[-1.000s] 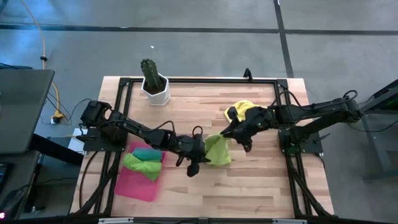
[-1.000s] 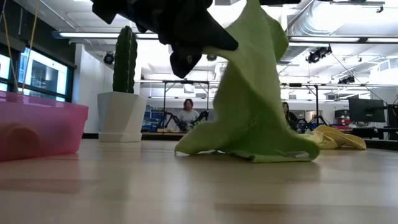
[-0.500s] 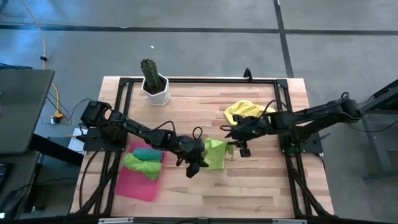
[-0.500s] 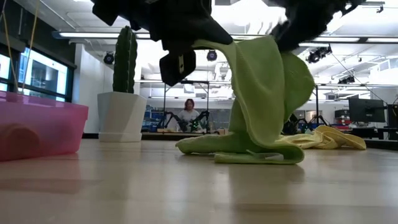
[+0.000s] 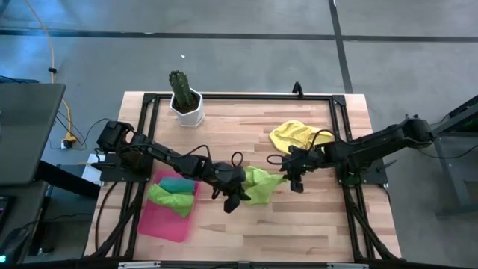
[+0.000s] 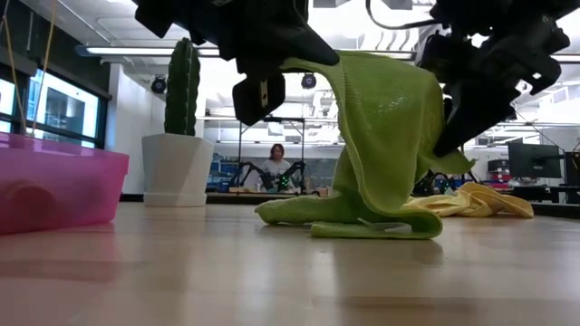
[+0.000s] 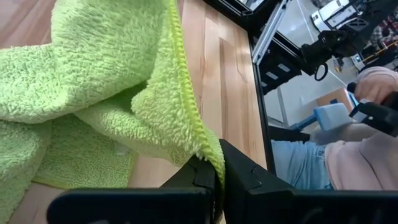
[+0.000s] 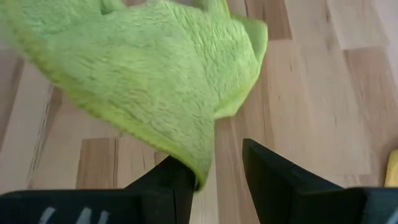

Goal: Roll microfiber towels into tight, uniform cylinder then place into a basket
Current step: Roll the light green towel

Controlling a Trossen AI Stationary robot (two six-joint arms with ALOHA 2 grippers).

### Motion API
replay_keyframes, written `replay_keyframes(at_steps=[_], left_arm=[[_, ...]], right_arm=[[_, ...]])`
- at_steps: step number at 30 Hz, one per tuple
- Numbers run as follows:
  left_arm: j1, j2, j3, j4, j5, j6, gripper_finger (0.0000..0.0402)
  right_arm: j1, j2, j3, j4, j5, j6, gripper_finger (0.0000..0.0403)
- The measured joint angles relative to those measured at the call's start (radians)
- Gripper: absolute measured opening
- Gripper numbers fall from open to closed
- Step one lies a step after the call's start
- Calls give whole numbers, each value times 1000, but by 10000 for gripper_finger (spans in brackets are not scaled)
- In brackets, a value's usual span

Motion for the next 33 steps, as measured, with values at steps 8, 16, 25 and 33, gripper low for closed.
replay_keyframes(at_steps=[8, 16, 25, 33], left_arm=[[2, 0, 0, 0, -1, 0, 0], [7, -33, 1, -74, 0, 0, 0], [84, -212, 26, -395, -4, -16, 0], [172, -297, 283, -882, -220, 176, 0]], right_arm=[[0, 0, -22, 40, 0, 47, 73], [0, -1, -15, -1, 0, 86, 11], [0, -2, 240, -440, 125, -44, 1], [-1, -3, 538, -695, 403, -259, 1]])
